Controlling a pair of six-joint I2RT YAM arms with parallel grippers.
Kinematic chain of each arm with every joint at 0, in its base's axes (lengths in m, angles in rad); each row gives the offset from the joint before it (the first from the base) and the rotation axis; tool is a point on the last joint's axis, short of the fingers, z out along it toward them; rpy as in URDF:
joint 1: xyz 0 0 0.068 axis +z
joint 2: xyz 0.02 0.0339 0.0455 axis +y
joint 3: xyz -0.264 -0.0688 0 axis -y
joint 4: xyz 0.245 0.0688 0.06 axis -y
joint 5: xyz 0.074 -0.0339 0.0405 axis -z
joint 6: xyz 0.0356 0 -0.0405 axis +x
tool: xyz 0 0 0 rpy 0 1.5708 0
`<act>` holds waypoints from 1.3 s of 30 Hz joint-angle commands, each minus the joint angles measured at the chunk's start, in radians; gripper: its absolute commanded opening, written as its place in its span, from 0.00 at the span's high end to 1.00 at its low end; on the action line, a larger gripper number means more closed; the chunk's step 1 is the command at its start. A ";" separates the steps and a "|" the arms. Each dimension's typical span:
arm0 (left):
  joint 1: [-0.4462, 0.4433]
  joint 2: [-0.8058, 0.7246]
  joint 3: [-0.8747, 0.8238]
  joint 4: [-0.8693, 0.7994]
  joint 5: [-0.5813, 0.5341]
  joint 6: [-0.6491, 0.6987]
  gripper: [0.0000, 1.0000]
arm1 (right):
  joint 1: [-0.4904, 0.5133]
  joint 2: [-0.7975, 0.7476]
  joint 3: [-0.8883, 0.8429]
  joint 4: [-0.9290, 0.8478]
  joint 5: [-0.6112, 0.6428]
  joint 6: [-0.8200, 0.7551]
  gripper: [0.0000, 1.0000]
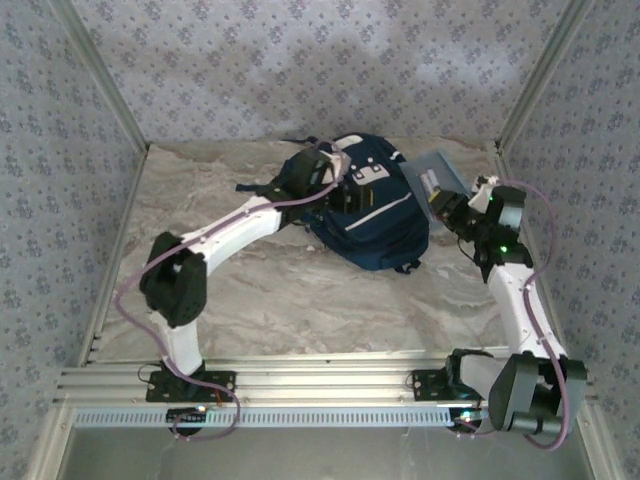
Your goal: Pack the student bag
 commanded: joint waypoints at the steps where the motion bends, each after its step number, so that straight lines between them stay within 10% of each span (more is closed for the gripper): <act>1: -0.038 0.145 0.151 -0.313 -0.079 0.232 0.20 | -0.066 -0.031 -0.035 -0.104 -0.013 -0.043 0.83; 19: -0.223 0.599 0.731 -0.696 -0.593 0.500 0.29 | -0.138 -0.072 -0.067 -0.103 -0.080 -0.031 0.84; 27: -0.202 0.593 0.728 -0.688 -0.554 0.499 0.32 | -0.139 -0.076 -0.063 -0.097 -0.085 -0.022 0.84; 35: -0.153 0.594 0.710 -0.703 -0.539 0.454 1.00 | -0.139 -0.082 -0.051 -0.109 -0.100 -0.025 0.84; 39: -0.120 0.489 0.647 -0.658 -0.449 0.383 1.00 | -0.138 -0.091 -0.053 -0.113 -0.110 -0.022 0.84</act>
